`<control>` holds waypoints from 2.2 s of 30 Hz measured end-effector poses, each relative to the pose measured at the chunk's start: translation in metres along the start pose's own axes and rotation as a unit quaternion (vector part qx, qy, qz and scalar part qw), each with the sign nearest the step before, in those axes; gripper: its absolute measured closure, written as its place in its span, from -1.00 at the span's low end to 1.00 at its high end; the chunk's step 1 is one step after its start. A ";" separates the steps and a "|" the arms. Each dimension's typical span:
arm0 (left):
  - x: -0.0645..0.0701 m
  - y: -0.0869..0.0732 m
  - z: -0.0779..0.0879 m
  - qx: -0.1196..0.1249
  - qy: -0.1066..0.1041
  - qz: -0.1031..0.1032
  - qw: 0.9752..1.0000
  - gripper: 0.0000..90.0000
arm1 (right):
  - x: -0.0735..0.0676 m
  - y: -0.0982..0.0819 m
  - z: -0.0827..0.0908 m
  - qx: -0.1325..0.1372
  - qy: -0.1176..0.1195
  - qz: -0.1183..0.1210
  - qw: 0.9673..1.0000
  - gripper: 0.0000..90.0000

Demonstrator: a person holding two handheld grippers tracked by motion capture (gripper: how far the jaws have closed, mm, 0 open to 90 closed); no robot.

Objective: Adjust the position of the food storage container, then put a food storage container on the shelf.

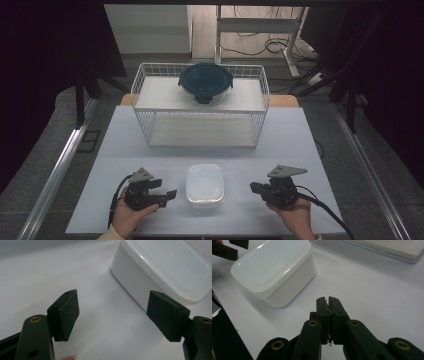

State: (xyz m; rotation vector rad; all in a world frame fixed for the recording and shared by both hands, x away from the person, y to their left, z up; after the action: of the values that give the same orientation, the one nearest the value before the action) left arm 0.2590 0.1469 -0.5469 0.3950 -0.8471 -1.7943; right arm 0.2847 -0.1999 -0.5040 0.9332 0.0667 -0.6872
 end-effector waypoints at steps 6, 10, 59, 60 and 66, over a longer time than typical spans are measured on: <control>0.001 0.002 0.002 0.007 -0.003 0.004 1.000 -0.43 | -0.019 -0.001 -0.018 0.012 0.027 0.002 1.000 0.02; 0.005 0.004 0.004 0.011 -0.005 0.000 1.000 -0.43 | -0.030 0.001 -0.028 0.011 0.029 0.005 1.000 -0.25; 0.018 0.056 0.004 -0.022 -0.107 0.117 0.987 -0.43 | -0.009 0.058 -0.053 0.052 0.085 -0.109 0.989 -0.43; 0.017 0.057 0.002 -0.022 -0.110 0.120 0.986 -0.43 | -0.009 0.059 -0.055 0.054 0.088 -0.113 0.988 -0.43; 0.020 0.050 -0.008 -0.045 -0.148 0.143 0.978 -0.42 | -0.010 0.056 -0.061 0.049 0.099 -0.117 0.987 -0.40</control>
State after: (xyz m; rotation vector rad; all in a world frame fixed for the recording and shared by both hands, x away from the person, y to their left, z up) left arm 0.2906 0.1162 -0.5142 -0.0554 -0.9706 -1.6334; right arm 0.3229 -0.1261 -0.4975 1.0981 0.3249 -0.8176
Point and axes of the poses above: each handheld gripper's, and its own axes: z roughly backward along the jaws, y roughly out of its top, x roughly to its right, the point moved 5 cm from there along -z, roughly forward along the jaws, and after that the axes turned 15 degrees about y, right-handed, at the moved point
